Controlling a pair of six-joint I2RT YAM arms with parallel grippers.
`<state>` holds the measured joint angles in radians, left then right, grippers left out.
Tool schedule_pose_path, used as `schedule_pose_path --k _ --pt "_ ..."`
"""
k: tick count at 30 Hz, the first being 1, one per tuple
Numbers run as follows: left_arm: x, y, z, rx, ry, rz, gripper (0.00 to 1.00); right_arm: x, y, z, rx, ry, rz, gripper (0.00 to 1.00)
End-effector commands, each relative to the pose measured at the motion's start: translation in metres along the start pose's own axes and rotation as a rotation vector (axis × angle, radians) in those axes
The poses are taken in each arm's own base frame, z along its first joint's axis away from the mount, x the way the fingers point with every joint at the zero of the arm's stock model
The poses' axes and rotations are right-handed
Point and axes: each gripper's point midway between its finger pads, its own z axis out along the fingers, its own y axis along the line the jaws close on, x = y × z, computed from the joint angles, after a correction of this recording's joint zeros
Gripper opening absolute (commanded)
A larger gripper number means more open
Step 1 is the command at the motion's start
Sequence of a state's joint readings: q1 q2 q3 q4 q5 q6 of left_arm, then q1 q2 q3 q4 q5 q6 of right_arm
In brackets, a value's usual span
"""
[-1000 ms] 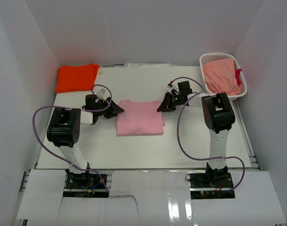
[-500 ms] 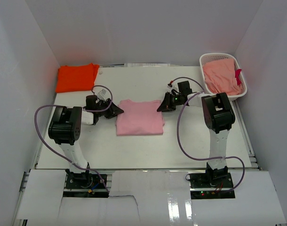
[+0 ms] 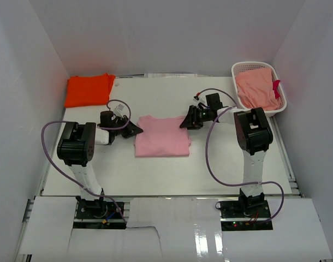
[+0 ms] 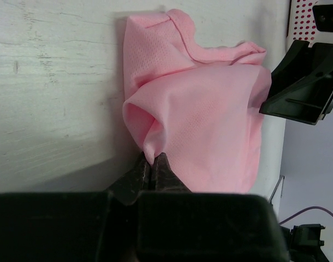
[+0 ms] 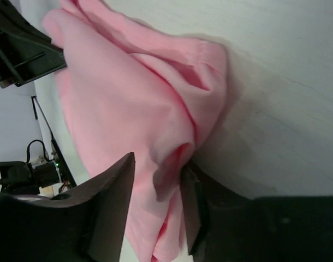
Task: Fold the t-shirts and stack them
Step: Put the neatly folded tshirt into the corner of the board with the left arm
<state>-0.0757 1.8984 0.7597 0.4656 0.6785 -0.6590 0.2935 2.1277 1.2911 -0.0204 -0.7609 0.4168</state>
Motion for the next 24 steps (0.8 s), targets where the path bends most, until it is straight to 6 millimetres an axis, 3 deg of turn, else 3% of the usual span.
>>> schedule_pose_path --k 1,8,12,18,23,24 --pt "0.006 0.008 0.004 -0.019 0.027 -0.004 0.00 -0.002 -0.005 -0.003 0.062 -0.017 -0.035 0.48" --pt "-0.016 -0.002 0.008 -0.008 -0.006 0.024 0.00 -0.005 -0.006 -0.029 0.165 -0.063 -0.065 0.66" --pt "-0.032 -0.008 0.010 -0.018 -0.023 0.056 0.00 -0.003 -0.014 -0.046 0.279 -0.096 -0.087 0.96" --pt "-0.055 -0.016 0.014 -0.031 -0.048 0.085 0.00 0.012 -0.024 -0.063 0.376 -0.111 -0.084 0.94" --pt "-0.075 -0.021 0.023 -0.035 -0.061 0.095 0.00 0.023 -0.013 -0.078 0.370 -0.141 -0.102 0.93" --pt "-0.087 -0.027 0.025 -0.028 -0.079 0.110 0.00 0.023 -0.005 -0.083 0.361 -0.159 -0.116 0.93"
